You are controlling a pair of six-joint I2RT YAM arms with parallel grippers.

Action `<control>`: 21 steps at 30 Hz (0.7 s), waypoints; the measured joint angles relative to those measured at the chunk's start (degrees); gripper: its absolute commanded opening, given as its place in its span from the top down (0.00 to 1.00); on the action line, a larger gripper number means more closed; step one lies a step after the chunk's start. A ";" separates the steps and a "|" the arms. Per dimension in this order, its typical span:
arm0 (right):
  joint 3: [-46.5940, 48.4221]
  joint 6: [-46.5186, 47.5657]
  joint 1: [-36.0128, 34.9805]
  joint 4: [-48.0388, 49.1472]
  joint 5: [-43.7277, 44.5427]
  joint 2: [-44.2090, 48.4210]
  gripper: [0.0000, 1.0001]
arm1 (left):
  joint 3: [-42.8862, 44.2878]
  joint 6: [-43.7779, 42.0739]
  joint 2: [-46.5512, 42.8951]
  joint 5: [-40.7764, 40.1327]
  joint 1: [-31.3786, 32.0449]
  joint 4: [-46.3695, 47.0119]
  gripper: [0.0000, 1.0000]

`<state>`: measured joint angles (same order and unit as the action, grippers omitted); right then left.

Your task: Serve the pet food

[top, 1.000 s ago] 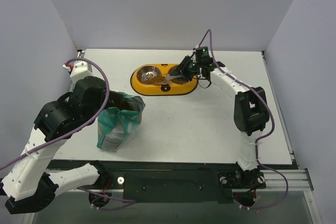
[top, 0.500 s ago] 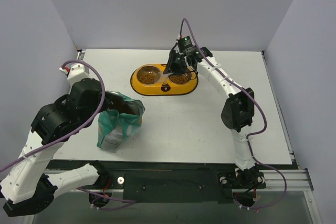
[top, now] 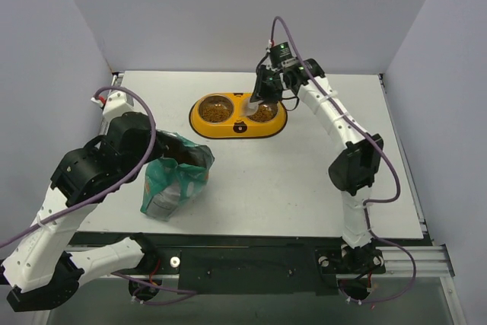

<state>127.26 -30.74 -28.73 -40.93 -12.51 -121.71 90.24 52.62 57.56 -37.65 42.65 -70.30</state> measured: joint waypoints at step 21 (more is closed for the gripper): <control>-20.98 -4.76 -6.73 -6.25 -25.05 46.86 1.00 | 2.14 -13.88 5.38 7.50 0.00 3.76 1.00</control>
<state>106.28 -35.51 -35.46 -47.18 -37.56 -74.85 92.38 38.74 62.94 -30.15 42.65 -66.54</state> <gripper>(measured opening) 0.230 0.031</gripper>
